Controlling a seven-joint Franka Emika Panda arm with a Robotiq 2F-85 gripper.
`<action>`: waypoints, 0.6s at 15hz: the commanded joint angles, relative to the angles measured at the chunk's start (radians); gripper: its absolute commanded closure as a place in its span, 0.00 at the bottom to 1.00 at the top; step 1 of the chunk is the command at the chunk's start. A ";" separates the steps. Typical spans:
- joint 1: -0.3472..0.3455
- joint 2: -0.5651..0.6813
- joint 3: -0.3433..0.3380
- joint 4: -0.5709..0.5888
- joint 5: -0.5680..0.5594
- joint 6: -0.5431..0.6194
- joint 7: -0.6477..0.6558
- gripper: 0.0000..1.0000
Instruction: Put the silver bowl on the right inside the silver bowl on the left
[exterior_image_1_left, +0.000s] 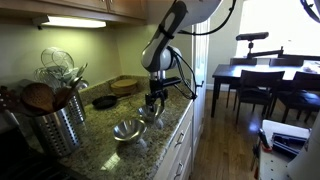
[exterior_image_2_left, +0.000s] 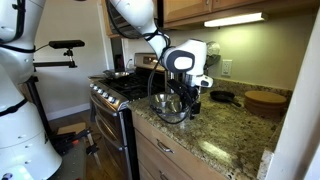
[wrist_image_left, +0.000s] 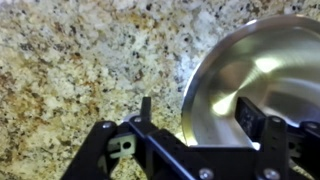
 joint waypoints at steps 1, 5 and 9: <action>-0.020 -0.003 0.015 0.010 0.015 -0.012 -0.007 0.44; -0.018 -0.007 0.014 0.007 0.011 -0.011 -0.006 0.71; -0.016 -0.012 0.011 0.003 0.006 -0.010 -0.004 0.97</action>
